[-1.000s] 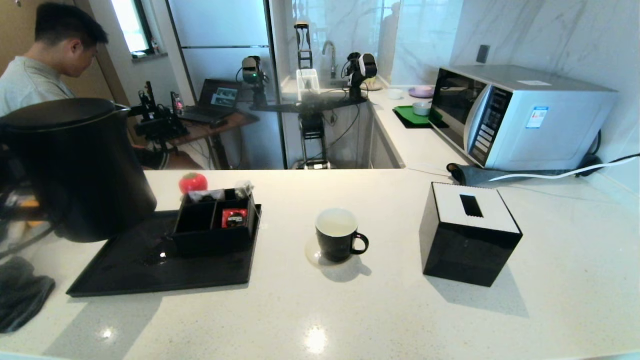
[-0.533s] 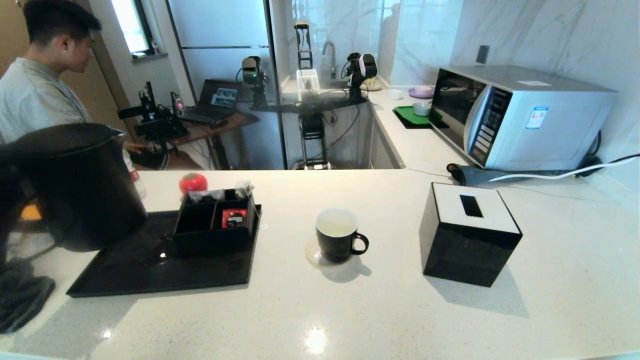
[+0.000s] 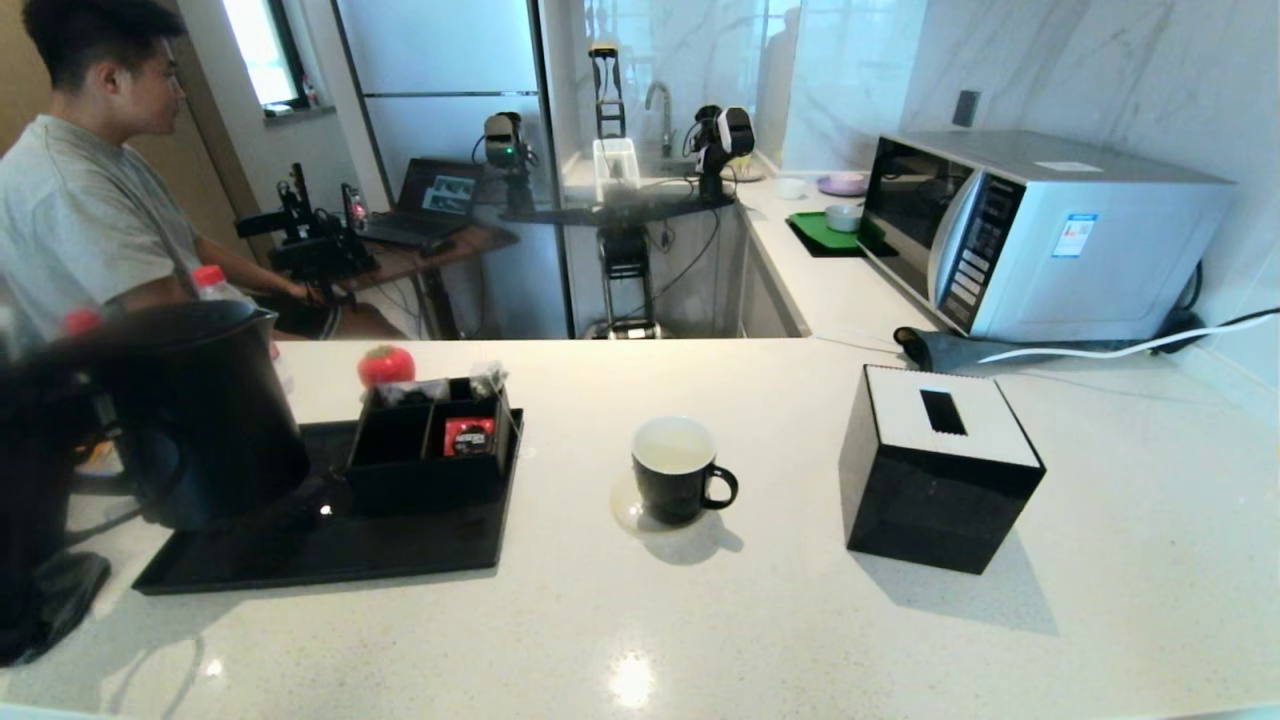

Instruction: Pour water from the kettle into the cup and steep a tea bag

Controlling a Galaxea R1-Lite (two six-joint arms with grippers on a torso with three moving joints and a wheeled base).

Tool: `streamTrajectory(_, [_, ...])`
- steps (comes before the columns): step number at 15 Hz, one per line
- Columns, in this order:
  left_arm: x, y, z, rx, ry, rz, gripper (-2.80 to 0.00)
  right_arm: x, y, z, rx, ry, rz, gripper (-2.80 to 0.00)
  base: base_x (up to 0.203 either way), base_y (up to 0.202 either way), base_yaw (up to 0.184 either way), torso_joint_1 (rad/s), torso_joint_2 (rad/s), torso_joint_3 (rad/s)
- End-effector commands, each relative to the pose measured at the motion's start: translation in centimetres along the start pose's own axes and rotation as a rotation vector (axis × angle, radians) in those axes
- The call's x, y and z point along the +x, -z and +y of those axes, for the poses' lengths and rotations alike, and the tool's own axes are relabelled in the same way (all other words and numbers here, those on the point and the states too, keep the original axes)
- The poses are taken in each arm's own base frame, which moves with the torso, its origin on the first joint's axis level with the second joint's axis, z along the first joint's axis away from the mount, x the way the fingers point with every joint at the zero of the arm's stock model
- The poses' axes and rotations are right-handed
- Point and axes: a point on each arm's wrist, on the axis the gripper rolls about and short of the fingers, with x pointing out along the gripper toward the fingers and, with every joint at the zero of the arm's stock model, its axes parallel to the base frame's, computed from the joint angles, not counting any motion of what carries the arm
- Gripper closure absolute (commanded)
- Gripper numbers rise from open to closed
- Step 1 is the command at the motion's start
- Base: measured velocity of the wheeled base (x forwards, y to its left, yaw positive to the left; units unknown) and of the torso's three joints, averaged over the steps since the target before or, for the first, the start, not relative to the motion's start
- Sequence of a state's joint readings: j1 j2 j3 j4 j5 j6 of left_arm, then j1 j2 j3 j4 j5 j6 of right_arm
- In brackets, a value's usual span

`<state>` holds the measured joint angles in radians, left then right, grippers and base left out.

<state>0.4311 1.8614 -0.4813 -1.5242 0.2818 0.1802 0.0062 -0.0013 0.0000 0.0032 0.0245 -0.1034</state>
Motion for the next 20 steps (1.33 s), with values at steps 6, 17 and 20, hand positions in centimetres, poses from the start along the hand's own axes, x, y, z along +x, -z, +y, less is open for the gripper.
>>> streamTrajectory(6, [1.7, 3.4, -1.2, 0.007, 0.015, 0.063, 0.00, 0.0, 0.0, 0.0, -0.001, -0.001, 0.001, 0.00, 0.000, 0.000, 0.000, 0.000, 0.00, 0.000])
streamTrajectory(17, [4.2, 6.1, -2.6, -0.011, 0.055, 0.084, 0.00, 0.0, 0.0, 0.0, -0.001, 0.000, 0.001, 0.00, 0.000, 0.000, 0.000, 0.000, 0.00, 0.000])
streamTrajectory(20, [4.0, 6.7, -2.9, -0.013, 0.063, 0.106, 0.00, 0.0, 0.0, 0.0, -0.001, -0.002, 0.001, 0.00, 0.000, 0.000, 0.000, 0.000, 0.00, 0.000])
